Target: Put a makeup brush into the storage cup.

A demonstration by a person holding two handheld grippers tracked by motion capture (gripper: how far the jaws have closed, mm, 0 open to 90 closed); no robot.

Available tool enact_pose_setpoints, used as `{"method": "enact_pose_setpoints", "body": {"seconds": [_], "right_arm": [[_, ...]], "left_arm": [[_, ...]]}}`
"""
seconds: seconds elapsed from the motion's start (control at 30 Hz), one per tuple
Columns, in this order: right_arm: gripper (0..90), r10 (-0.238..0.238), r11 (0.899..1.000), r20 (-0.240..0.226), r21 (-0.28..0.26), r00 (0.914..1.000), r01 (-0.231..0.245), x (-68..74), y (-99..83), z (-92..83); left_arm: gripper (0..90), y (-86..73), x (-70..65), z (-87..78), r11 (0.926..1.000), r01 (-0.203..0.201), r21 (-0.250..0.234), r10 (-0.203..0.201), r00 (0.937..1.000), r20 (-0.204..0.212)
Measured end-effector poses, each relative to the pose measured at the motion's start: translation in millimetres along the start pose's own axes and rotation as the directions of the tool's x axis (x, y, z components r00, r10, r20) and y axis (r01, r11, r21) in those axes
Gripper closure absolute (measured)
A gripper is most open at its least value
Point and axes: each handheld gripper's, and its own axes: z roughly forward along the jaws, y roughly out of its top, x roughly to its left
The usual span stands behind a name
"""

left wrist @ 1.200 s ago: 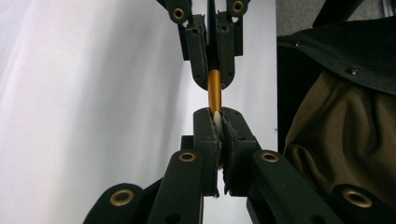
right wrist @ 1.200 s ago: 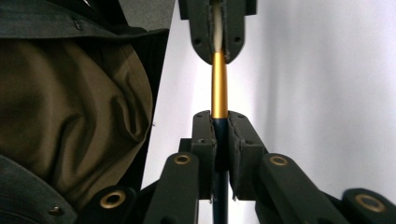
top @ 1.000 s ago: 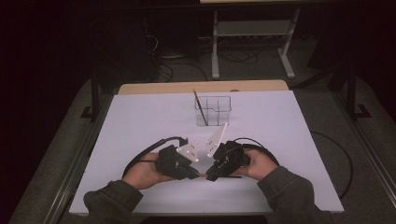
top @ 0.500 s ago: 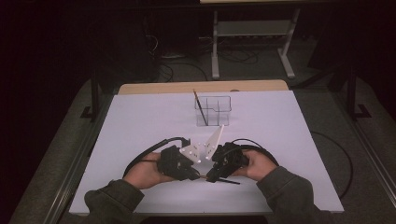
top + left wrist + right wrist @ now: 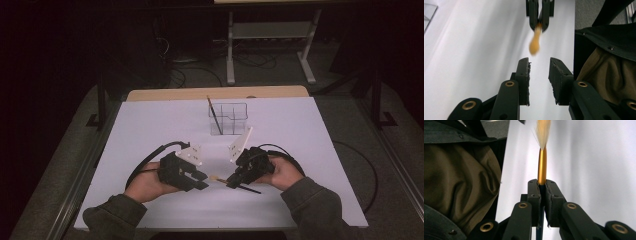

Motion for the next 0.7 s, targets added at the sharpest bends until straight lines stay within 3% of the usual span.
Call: {"method": "enact_pose_setpoints", "body": {"seconds": [0.7], "right_arm": [[82.6,0.074,0.994,0.056,-0.086,0.9957,-0.069,-16.4,-18.9,-27.0]], "left_arm": [[62.9,-30.5,10.6,-5.3,0.9944,0.078,-0.071,-0.081,0.9959,-0.039]]}}
